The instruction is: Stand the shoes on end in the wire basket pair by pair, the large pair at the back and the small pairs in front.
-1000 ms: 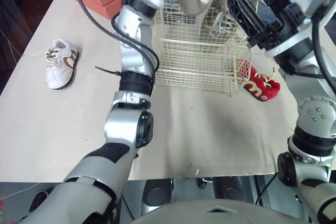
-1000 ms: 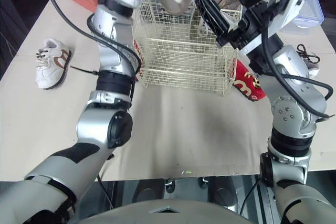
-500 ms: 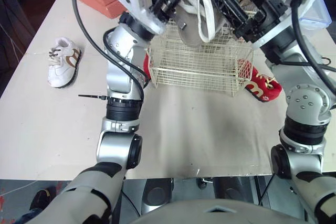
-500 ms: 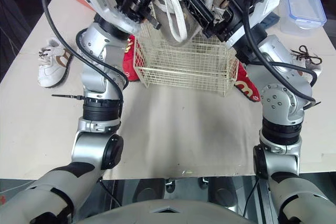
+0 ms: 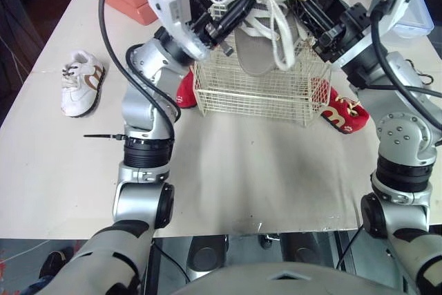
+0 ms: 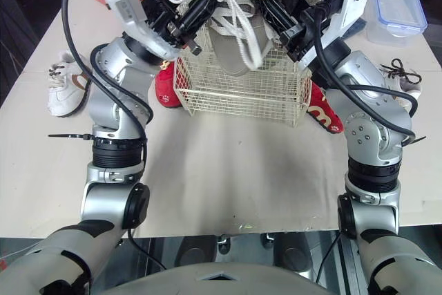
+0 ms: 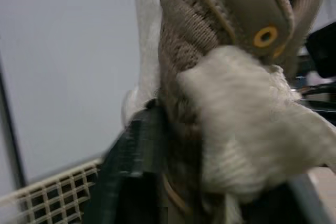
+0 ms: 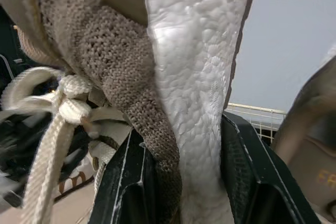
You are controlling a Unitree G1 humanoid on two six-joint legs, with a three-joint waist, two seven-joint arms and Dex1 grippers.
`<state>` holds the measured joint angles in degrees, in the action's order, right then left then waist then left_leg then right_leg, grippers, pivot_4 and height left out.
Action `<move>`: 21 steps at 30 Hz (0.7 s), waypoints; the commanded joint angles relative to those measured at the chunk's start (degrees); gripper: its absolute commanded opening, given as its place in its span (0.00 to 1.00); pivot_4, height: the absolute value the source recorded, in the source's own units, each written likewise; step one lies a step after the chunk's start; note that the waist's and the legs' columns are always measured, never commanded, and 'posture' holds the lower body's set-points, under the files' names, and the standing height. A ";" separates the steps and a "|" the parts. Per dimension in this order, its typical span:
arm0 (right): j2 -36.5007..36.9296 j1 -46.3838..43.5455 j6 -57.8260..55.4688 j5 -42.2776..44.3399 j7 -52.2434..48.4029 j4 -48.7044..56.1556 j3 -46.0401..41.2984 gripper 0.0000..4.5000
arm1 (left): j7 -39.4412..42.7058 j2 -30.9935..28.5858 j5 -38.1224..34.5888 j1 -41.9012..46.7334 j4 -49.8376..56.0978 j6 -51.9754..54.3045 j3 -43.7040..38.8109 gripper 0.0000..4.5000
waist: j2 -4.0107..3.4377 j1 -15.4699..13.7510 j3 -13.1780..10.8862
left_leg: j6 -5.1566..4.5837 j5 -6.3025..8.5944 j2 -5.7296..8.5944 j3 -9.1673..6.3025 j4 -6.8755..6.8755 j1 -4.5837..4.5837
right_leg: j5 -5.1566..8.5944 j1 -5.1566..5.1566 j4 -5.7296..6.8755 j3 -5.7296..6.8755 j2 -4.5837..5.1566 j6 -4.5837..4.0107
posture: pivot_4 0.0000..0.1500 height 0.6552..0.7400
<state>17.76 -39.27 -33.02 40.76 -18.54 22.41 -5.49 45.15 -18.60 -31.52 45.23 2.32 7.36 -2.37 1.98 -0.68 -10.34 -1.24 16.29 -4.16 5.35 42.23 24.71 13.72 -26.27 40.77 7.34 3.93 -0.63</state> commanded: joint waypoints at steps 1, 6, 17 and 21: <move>0.94 -0.07 1.78 -0.54 -1.37 2.17 -0.86 0.20 | 4.95 -3.97 -5.85 0.72 4.54 5.21 -2.06 0.94 | -0.01 0.02 0.00 | 0.00 0.00 0.00 -0.01 0.00 0.00 | 0.00 0.00 0.00 -0.01 0.00 0.00 | 1.00 0.36; 2.97 1.42 2.73 -2.98 -3.79 1.78 0.20 0.20 | 10.10 -11.84 -13.06 4.07 5.80 14.50 -5.02 1.00 | -0.03 -0.11 0.00 | 0.00 0.00 0.00 -0.14 -0.01 -0.02 | 0.01 0.00 -0.01 -0.04 -0.02 0.00 | 1.00 0.36; 2.96 2.27 3.05 -3.20 -6.15 2.57 2.10 0.20 | 11.00 -13.00 -9.01 10.11 2.66 15.80 -3.08 1.00 | -0.07 -0.05 0.02 | 0.01 0.00 0.07 -0.31 0.00 -0.09 | 0.01 0.07 -0.01 -0.03 -0.06 0.00 | 1.00 0.36; 2.71 2.47 2.97 -3.03 -6.07 3.02 2.14 0.20 | 12.15 -12.59 -7.01 11.76 0.22 14.13 -2.62 0.91 | -0.08 -0.06 0.01 | 0.01 0.00 0.07 -0.28 0.01 -0.08 | 0.01 0.07 -0.01 -0.05 -0.07 0.00 | 1.00 0.36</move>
<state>20.28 -36.81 -29.97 37.54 -24.49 23.00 -3.18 56.70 -31.14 -39.28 55.30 2.55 22.81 -4.41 1.90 -0.73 -10.32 -1.24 16.29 -4.09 5.07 42.23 24.64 13.73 -26.21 40.76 7.29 3.86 -0.62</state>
